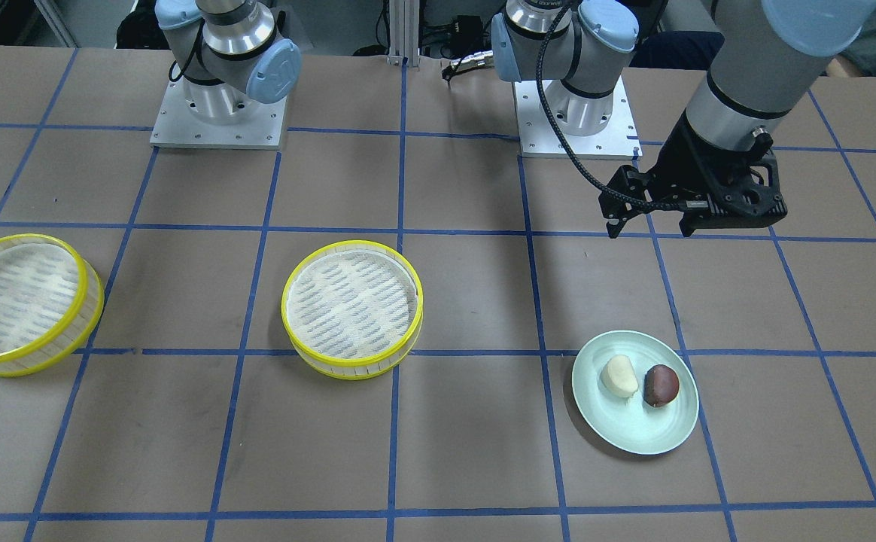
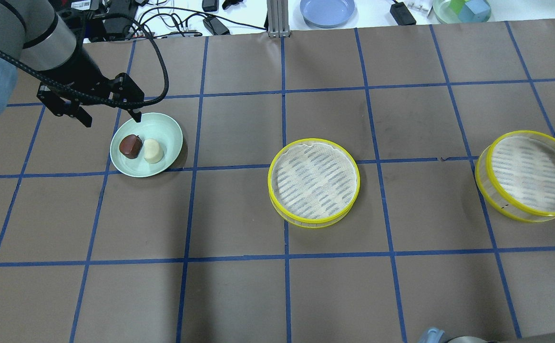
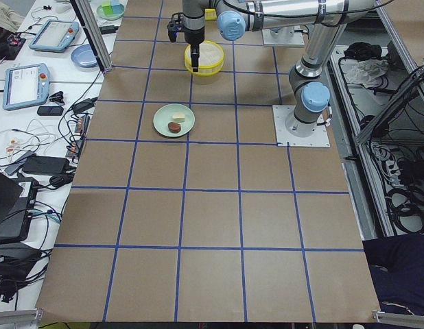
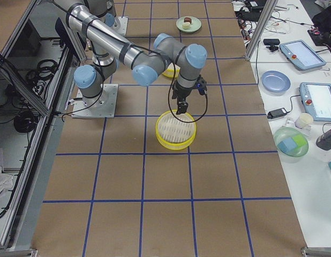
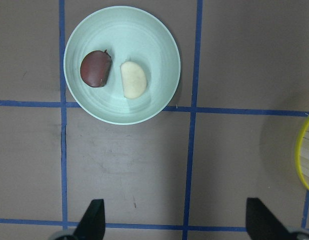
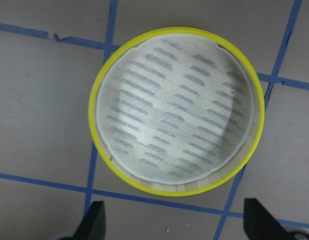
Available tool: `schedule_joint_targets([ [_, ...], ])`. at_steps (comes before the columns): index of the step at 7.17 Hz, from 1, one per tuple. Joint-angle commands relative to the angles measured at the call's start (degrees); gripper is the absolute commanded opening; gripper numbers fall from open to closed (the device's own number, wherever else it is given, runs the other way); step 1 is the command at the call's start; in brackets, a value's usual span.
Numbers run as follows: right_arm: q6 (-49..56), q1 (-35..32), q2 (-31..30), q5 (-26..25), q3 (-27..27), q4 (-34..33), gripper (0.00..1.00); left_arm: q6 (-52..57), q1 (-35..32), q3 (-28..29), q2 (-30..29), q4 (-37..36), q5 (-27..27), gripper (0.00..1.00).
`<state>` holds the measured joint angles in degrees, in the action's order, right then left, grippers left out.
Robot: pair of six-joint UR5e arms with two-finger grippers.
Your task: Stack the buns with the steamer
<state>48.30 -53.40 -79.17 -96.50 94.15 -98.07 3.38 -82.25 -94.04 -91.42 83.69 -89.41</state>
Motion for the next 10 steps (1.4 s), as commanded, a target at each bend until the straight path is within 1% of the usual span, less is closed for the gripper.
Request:
schedule_joint_targets([
  [1,6.96,3.03,6.63,-0.09,0.07,-7.54,0.90,-1.17,1.83,-2.00,-5.58,-10.14,-0.15,1.00],
  [2,9.51,5.39,9.62,0.52,0.07,-10.96,0.89,-3.27,1.92,-4.37,-10.05,-17.26,0.02,1.00],
  [4,9.45,6.64,12.89,0.53,0.33,-13.18,0.72,-10.46,1.83,-4.92,-17.80,-25.20,0.20,1.00],
  [5,9.53,6.56,13.94,0.01,1.12,-15.02,0.62,-13.63,1.83,-4.66,-20.44,-25.93,0.29,1.00],
  [6,9.88,6.56,14.56,-0.26,1.99,-17.48,0.50,-13.66,1.92,-4.48,-22.90,-27.94,0.11,0.97],
  [7,10.50,6.64,15.70,-0.35,2.35,-19.33,0.46,-13.75,1.92,-4.39,-25.19,-29.44,0.11,0.95],
  [8,10.76,6.56,16.41,-0.35,2.35,-20.13,0.39,-13.93,1.92,-4.31,-26.52,-29.46,0.20,0.93],
  [9,11.03,6.64,16.41,-0.53,2.27,-20.14,0.14,-14.01,1.92,-4.39,-27.23,-29.37,0.29,0.89],
  [10,11.03,6.64,15.98,-1.48,2.27,-20.14,0.00,-14.10,1.83,-4.83,-27.50,-28.76,0.03,0.64],
])
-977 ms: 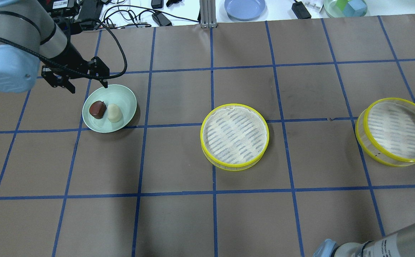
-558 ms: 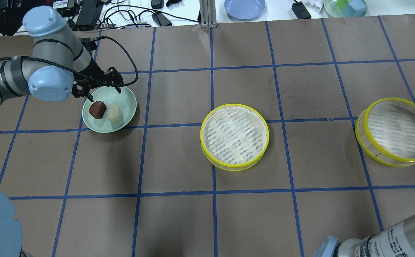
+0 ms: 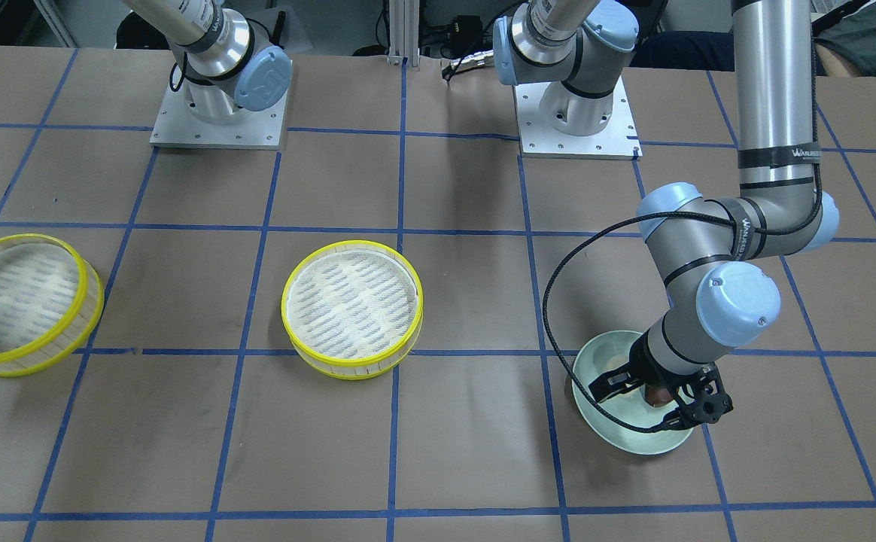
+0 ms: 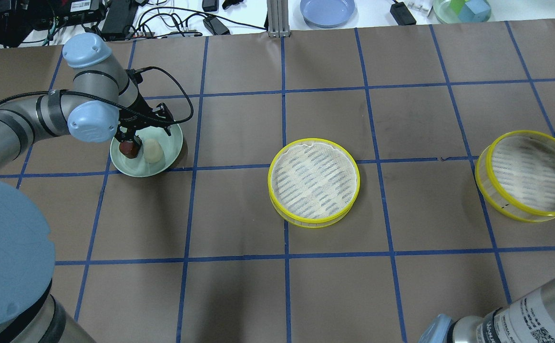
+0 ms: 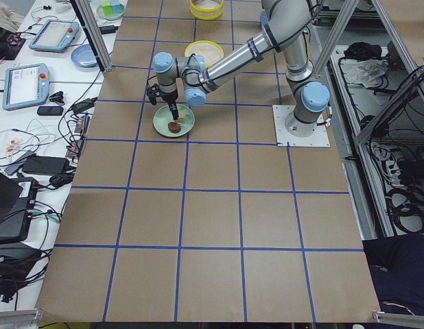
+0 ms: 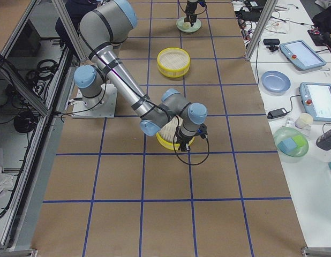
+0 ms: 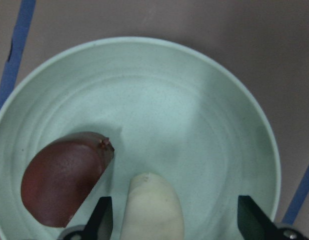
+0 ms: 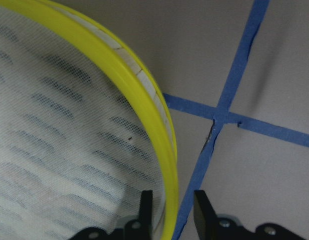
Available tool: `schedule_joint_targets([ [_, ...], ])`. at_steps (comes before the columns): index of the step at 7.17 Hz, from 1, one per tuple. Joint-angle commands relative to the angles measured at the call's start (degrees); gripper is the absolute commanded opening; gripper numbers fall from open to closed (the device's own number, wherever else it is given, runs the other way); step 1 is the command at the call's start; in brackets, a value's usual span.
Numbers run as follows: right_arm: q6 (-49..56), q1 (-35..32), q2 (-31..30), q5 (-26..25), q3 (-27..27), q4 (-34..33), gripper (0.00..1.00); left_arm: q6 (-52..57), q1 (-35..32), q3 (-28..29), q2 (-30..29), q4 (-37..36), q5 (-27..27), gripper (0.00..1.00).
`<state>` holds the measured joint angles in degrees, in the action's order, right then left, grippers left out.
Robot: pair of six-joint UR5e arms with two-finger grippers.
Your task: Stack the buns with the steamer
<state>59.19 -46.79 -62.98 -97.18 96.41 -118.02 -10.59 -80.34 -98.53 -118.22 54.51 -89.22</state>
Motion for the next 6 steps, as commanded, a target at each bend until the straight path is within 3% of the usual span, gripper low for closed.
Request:
schedule_joint_targets([
  [1,-0.21,-0.06,-0.56,-1.34,0.01,-0.11,0.00,0.21,0.01,-0.44,-0.70,0.51,-0.52,0.16],
  [2,-0.30,-0.32,-1.69,-1.43,-0.25,0.41,0.00,1.26,-0.08,-0.44,-0.70,0.86,-0.69,0.00],
  [4,-1.96,-2.33,-6.08,-1.52,-0.17,4.43,0.00,1.18,0.10,0.44,0.87,1.74,-0.87,0.00],
  [6,-10.44,-5.67,-10.73,-1.35,0.01,12.24,0.00,-0.82,-1.73,3.85,4.03,4.44,-0.17,0.00],
])
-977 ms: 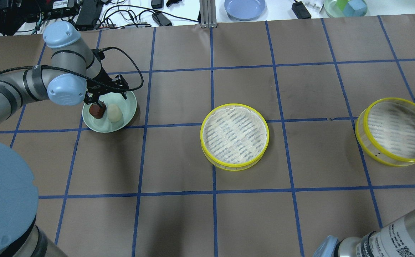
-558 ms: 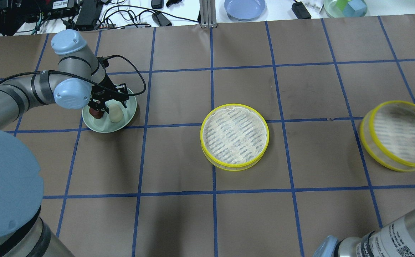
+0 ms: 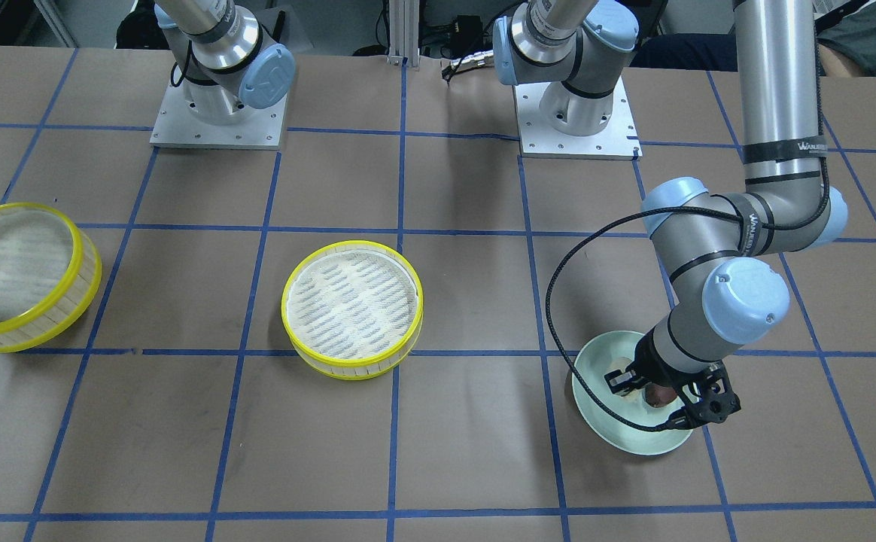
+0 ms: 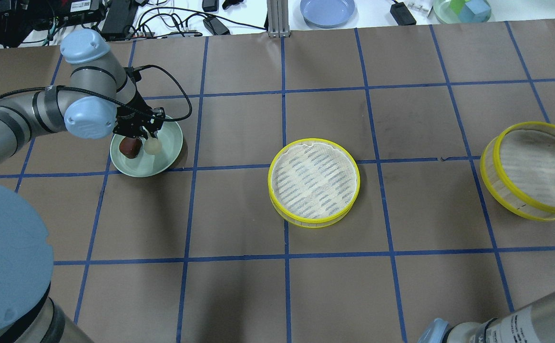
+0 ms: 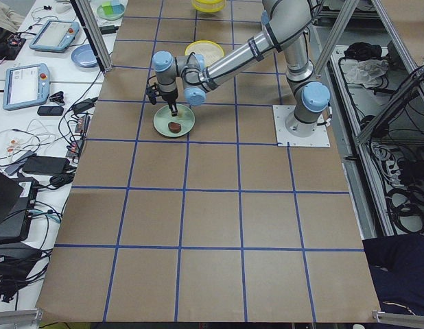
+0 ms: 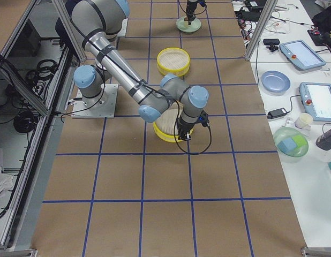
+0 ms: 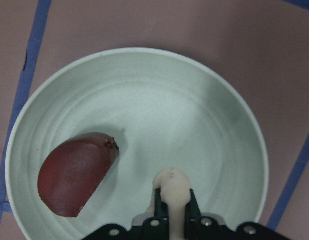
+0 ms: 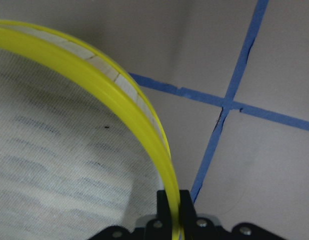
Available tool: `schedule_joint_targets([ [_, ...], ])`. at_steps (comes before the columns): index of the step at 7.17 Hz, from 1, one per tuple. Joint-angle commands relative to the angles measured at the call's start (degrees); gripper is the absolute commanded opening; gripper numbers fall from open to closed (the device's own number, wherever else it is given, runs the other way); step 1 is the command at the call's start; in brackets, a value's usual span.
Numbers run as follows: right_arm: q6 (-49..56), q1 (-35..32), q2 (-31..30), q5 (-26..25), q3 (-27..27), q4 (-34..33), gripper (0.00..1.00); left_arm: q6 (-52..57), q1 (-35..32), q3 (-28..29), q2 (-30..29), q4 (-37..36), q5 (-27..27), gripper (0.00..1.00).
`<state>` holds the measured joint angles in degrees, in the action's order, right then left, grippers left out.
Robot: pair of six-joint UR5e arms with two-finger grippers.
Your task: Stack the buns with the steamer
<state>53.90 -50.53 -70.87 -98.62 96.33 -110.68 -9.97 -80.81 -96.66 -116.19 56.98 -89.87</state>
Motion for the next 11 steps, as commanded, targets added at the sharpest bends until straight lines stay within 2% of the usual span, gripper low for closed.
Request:
schedule_joint_targets([
  [1,-9.64,-5.07,-4.70,0.01,0.18,6.51,0.00,-7.29,-3.72,3.22,4.55,4.86,3.44,0.00],
  [2,-15.43,-8.67,-7.07,-0.08,0.87,8.44,0.00,-13.35,-8.61,3.31,6.31,5.15,6.17,0.00],
  [3,-21.15,-11.84,-8.83,-0.08,1.31,10.64,0.00,-17.76,-13.28,3.32,6.77,5.07,6.63,0.00],
  [6,-32.07,-17.31,-12.00,0.10,2.98,13.82,0.00,-20.08,-25.15,2.62,5.02,4.36,7.51,0.00],
  [8,-32.71,-17.59,-12.28,0.10,3.69,13.73,0.00,-19.65,-32.10,2.44,4.48,4.27,7.78,0.00],
  [11,-36.31,-17.67,-12.54,0.10,4.39,13.82,0.00,-17.72,-33.36,-1.42,3.70,3.14,7.07,0.00],
])
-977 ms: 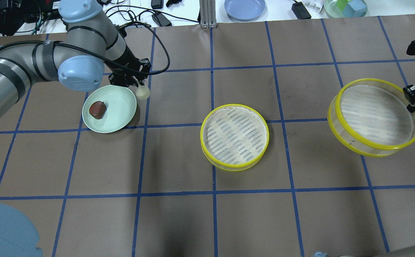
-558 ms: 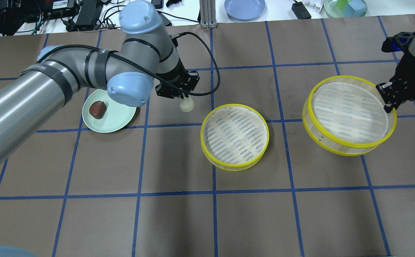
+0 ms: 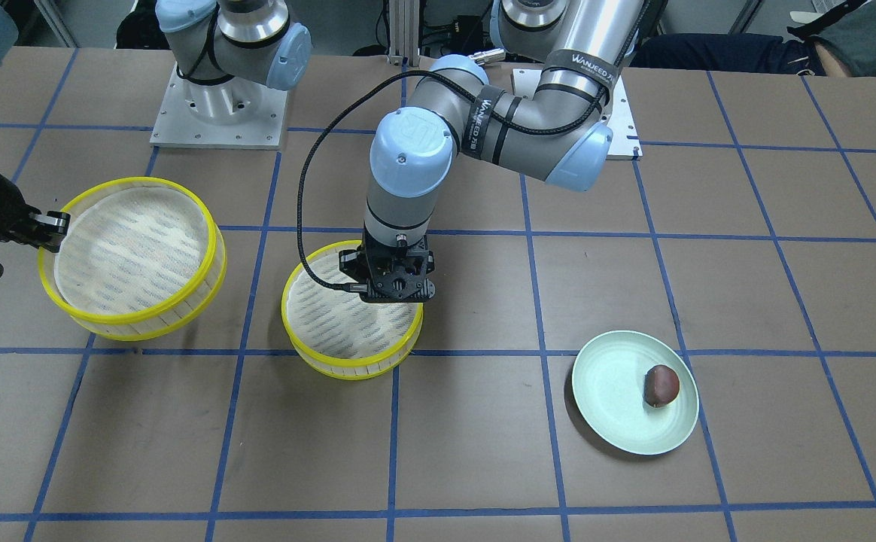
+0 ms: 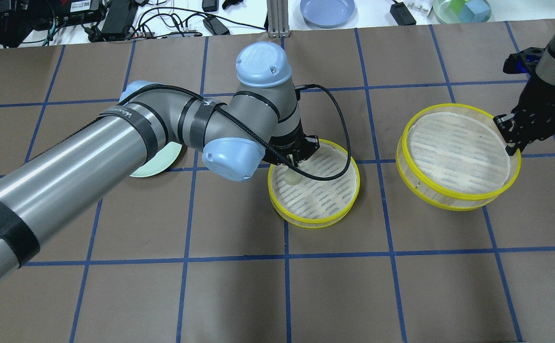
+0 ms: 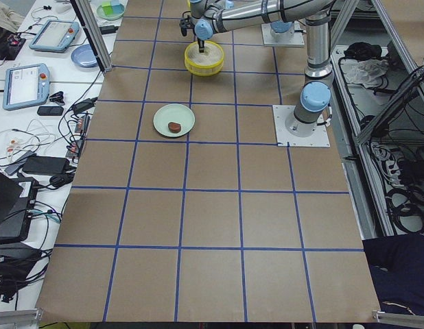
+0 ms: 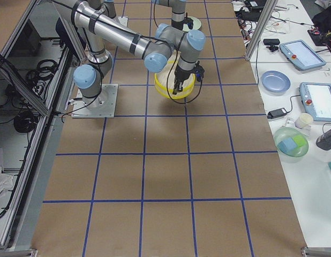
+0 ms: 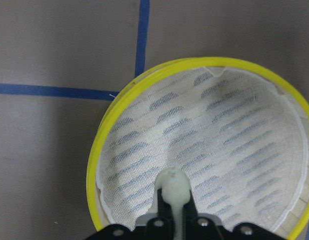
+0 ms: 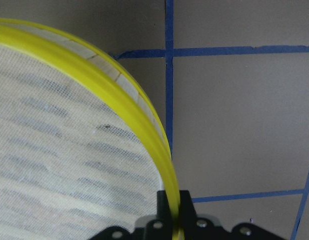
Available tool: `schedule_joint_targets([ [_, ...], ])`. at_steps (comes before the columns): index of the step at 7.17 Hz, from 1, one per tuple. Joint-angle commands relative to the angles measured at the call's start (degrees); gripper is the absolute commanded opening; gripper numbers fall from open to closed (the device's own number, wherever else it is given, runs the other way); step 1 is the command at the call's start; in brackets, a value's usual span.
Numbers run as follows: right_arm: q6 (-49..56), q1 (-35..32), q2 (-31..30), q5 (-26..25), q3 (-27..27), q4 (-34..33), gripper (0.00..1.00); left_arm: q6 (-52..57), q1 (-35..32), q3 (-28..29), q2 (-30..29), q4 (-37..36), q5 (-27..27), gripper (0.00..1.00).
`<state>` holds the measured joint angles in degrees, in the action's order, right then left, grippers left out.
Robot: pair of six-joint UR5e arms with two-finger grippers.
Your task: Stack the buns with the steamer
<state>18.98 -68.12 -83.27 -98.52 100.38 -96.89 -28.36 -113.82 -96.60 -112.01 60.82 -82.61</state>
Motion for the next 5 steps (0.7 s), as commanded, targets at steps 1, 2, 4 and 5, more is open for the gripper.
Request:
schedule_joint_targets([
  [1,-2.71,-0.17,-0.23,0.08,0.43,0.03,0.00,0.67,-0.26,-2.10,-1.45,-0.70,-0.18,0.00],
  [2,-4.72,-1.21,-0.23,0.17,0.43,0.03,0.00,0.67,-0.35,-2.10,-2.50,-2.44,-0.01,0.05],
  [4,-8.15,-3.50,-0.23,0.44,0.52,1.26,0.00,1.11,-0.35,-1.84,-3.13,-3.60,0.17,1.00],
  [5,-11.65,-5.60,-0.23,0.52,0.52,1.35,0.00,1.28,-0.35,-1.40,-3.13,-3.60,-0.09,1.00],
])
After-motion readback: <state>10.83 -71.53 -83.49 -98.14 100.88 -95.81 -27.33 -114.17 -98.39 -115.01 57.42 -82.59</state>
